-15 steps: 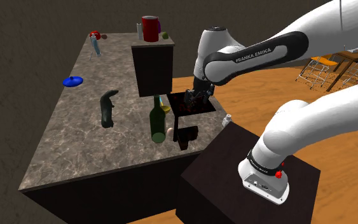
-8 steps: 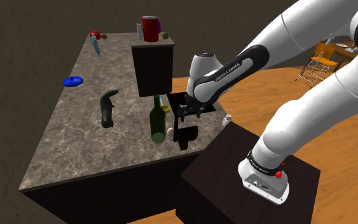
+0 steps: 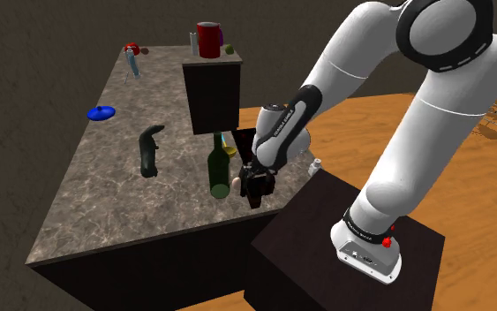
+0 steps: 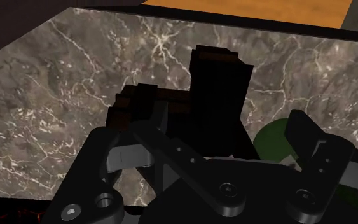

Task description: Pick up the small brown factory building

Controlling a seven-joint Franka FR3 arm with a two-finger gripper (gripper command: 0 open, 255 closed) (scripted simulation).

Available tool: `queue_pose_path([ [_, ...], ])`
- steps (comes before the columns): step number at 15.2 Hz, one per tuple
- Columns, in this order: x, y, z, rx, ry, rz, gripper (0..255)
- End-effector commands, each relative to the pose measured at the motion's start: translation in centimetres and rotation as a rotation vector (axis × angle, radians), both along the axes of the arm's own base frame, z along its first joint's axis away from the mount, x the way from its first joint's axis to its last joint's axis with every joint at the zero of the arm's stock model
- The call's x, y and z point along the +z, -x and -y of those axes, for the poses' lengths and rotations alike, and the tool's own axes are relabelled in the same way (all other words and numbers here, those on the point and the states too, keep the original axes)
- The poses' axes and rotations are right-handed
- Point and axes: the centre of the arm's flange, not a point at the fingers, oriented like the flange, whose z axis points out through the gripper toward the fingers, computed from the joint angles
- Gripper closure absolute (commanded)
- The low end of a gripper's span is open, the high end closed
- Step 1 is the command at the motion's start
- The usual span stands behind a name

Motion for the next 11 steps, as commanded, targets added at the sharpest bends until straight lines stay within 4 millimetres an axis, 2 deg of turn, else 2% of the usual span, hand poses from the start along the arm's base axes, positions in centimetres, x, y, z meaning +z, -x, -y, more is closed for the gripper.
queue_pose_path([
  [1,-2.2,0.0,-0.4,-0.023,-0.009,-0.003,0],
  [8,-5.9,0.0,-0.4,-0.023,-0.009,-0.003,0],
  [10,-6.2,0.0,-0.4,-0.023,-0.009,-0.003,0],
  [11,-6.2,0.1,-0.4,-0.023,-0.009,-0.003,255],
])
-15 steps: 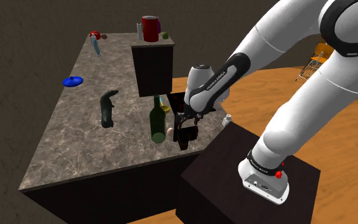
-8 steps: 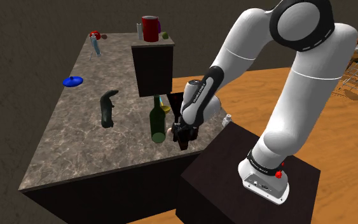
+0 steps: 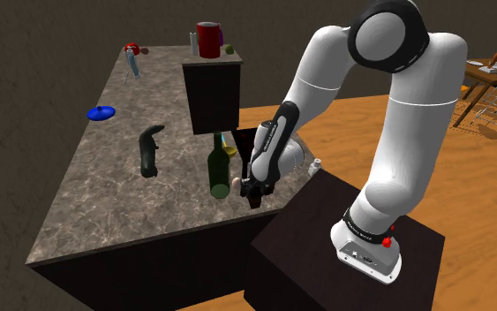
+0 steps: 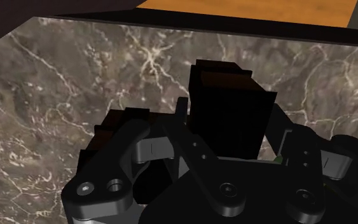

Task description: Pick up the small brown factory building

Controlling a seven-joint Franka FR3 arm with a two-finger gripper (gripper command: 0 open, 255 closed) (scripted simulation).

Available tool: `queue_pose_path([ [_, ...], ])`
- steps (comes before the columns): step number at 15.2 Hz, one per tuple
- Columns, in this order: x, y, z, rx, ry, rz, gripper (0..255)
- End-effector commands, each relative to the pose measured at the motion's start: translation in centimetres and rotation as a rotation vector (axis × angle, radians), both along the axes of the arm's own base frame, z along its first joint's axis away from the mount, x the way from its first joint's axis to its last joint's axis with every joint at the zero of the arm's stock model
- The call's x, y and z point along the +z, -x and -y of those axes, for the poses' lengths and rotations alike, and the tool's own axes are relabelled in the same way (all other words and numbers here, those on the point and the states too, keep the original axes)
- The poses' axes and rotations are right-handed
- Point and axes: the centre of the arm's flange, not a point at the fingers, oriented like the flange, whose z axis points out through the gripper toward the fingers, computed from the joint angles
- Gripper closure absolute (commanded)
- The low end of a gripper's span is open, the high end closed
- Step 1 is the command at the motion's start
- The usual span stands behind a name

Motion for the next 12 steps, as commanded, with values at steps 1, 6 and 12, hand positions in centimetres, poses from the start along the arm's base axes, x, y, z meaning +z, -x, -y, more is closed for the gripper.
queue_pose_path([
  [1,-0.1,0.0,0.0,0.000,0.000,0.000,255],
  [6,-0.1,0.0,0.0,0.000,0.000,0.000,255],
  [12,1.4,0.0,0.0,0.000,0.000,0.000,255],
])
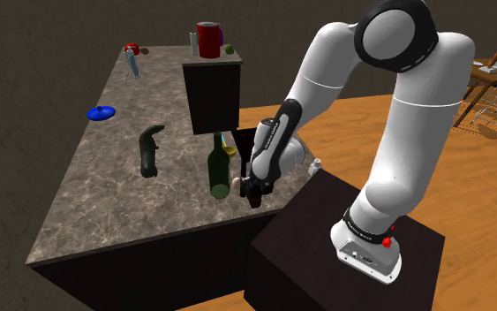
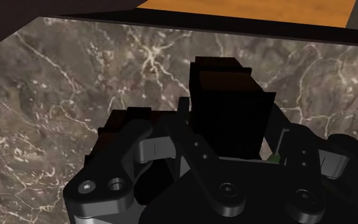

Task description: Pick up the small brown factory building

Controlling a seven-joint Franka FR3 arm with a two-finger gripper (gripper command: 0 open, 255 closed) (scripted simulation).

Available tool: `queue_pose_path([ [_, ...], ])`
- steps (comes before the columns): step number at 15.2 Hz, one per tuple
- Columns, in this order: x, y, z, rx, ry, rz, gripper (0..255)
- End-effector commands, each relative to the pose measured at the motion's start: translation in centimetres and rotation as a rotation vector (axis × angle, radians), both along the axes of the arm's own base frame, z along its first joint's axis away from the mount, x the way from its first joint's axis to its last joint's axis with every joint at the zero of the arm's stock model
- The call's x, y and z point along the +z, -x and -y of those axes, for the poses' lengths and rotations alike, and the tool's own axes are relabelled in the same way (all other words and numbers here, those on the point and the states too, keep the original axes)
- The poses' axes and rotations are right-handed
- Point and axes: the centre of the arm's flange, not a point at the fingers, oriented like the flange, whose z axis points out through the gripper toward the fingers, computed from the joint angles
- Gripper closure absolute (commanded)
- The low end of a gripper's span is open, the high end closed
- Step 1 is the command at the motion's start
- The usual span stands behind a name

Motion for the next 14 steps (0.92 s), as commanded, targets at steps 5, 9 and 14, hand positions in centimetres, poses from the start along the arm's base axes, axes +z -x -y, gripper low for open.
queue_pose_path([
  [5,3.1,0.0,0.0,0.000,0.000,0.001,255],
  [9,5.3,0.0,0.0,0.000,0.000,0.001,255],
  [14,6.9,0.0,0.0,0.000,0.000,0.001,255],
])
